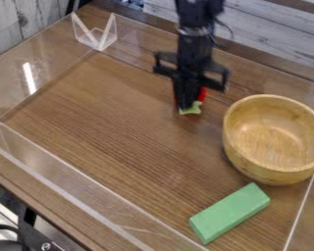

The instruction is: Move the red object to the left side of the table

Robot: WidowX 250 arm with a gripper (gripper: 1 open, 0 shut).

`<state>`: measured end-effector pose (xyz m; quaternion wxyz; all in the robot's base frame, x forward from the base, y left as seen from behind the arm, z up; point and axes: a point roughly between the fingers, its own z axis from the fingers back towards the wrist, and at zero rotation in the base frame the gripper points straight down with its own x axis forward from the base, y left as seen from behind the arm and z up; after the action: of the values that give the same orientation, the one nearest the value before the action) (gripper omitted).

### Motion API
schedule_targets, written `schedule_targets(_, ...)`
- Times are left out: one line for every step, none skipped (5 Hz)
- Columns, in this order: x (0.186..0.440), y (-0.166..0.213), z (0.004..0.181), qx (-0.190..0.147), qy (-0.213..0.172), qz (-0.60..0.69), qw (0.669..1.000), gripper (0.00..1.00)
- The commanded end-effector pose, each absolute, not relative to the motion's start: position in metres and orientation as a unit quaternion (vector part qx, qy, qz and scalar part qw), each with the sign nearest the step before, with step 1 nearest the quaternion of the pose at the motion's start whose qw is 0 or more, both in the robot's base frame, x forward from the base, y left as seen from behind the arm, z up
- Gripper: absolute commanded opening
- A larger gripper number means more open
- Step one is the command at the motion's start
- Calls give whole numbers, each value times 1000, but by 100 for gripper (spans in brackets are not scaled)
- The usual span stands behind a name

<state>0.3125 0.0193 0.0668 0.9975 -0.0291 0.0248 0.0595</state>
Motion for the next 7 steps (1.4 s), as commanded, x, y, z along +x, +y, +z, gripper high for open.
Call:
schedule_targets(308, 48, 99, -36, -26, 112, 993, 0)
schedule_targets(299, 52, 102, -54, -26, 146, 987, 0)
schedule_targets(295, 52, 99, -52, -30, 169, 984, 0)
schedule_targets(294, 54, 97, -52, -38, 194, 979, 100)
schedule_targets(303, 55, 95, -50, -49, 211, 975, 100)
schedule_targets(313, 55, 94, -54, -60, 236, 968, 0)
schedule_targets(321, 52, 93, -56, -68, 251, 964, 0)
